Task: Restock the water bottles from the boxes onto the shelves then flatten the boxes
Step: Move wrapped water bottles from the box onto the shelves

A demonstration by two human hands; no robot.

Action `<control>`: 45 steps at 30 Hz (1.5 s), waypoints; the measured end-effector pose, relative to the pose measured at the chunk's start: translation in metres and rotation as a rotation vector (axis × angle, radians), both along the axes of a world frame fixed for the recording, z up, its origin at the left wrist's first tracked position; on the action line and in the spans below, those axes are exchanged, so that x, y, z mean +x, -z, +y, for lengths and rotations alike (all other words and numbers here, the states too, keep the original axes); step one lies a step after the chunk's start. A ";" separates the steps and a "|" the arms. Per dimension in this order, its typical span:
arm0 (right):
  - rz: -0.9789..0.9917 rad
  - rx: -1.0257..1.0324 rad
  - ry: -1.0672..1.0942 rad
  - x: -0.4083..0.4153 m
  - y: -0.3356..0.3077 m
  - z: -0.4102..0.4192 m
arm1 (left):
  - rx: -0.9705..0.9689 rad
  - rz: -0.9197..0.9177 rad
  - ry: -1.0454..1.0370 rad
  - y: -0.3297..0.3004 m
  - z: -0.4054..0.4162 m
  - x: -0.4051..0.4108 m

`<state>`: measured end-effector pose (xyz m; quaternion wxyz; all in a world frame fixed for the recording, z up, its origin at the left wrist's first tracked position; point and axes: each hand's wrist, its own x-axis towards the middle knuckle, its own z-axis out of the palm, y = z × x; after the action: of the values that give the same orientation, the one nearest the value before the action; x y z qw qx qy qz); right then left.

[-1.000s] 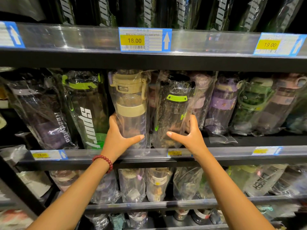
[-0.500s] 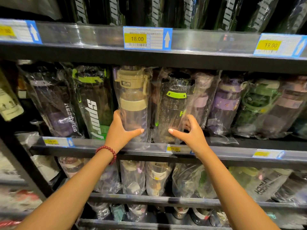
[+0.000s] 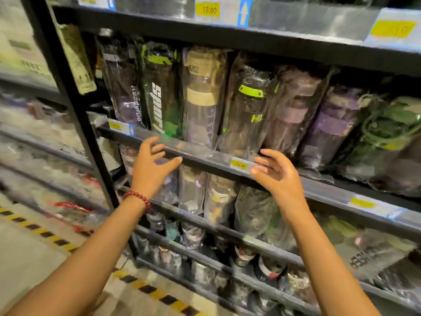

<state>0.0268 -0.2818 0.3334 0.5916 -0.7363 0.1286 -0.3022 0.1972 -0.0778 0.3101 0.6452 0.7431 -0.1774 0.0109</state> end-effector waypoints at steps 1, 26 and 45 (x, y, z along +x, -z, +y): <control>0.026 0.011 -0.077 -0.004 0.010 0.011 | 0.010 0.033 -0.007 0.016 0.017 -0.016; 1.005 0.024 -1.183 0.038 0.265 0.457 | -0.103 0.840 -1.031 0.237 0.435 -0.249; 1.267 -0.171 -0.969 0.197 0.436 0.652 | 0.070 1.183 -0.753 0.403 0.619 -0.094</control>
<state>0.2239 0.3700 -0.1030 0.4132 -0.7845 0.0824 0.4549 0.1034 0.5410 -0.0929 0.5615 0.6553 0.4728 -0.1781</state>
